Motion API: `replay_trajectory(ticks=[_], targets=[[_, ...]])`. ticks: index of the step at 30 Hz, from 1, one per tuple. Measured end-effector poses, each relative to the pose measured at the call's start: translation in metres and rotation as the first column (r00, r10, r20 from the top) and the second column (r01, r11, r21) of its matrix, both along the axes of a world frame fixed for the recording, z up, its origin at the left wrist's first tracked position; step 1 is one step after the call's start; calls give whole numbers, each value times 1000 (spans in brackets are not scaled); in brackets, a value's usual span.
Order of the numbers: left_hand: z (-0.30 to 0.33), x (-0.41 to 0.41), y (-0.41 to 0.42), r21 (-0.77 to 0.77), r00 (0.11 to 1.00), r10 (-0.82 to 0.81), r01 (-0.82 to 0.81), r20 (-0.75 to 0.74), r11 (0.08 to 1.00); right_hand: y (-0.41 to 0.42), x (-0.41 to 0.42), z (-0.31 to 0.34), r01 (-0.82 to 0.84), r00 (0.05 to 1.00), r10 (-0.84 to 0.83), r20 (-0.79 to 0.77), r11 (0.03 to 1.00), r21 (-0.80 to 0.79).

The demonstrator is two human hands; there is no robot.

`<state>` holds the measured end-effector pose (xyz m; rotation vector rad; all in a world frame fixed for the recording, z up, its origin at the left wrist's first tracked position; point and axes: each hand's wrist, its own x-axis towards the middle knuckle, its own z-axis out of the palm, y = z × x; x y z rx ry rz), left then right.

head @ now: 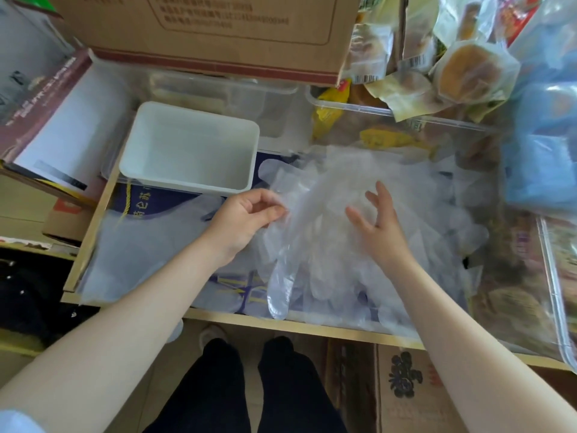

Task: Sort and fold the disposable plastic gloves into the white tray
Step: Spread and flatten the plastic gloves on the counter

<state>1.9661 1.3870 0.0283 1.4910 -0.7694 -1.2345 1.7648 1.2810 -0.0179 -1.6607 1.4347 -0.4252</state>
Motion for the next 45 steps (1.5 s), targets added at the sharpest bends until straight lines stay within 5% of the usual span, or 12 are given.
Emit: replay_trajectory(ticks=[2,4,7,9,11,12,14,23,27,31,37,45], targets=[[4,3,5,-34,1000,4,-3,24,999,-8,8,-7,-179,962,171,-215,984,-18],[10,7,8,-82,997,71,-67,43,994,-8,8,-16,-404,763,346,-546,915,16],[21,19,12,-135,986,166,-168,-28,976,-4,9,-18,-425,642,348,-683,903,61],[29,26,14,-108,969,160,-182,-186,977,1,20,0,-314,814,247,-526,949,-41],[37,27,14,-77,936,150,-184,-317,980,5,35,28,-81,996,79,44,995,51],[43,25,14,-70,924,146,-182,-354,981,7,42,45,-42,947,-19,320,982,184],[54,18,15,-75,886,119,-170,-448,983,8,50,69,-109,856,-73,512,942,317],[48,20,24,59,904,277,-273,-325,960,-6,38,87,-66,754,-162,637,946,318],[23,36,40,274,982,180,-188,53,943,-5,32,102,-37,790,-134,598,963,265],[31,37,35,189,856,103,-227,506,955,-1,35,118,-111,841,-35,540,966,235],[76,9,1,-10,958,-174,181,228,983,5,39,146,-394,841,190,507,857,332],[73,19,16,85,965,208,-196,-159,977,-9,36,134,-425,761,-41,648,723,545]])
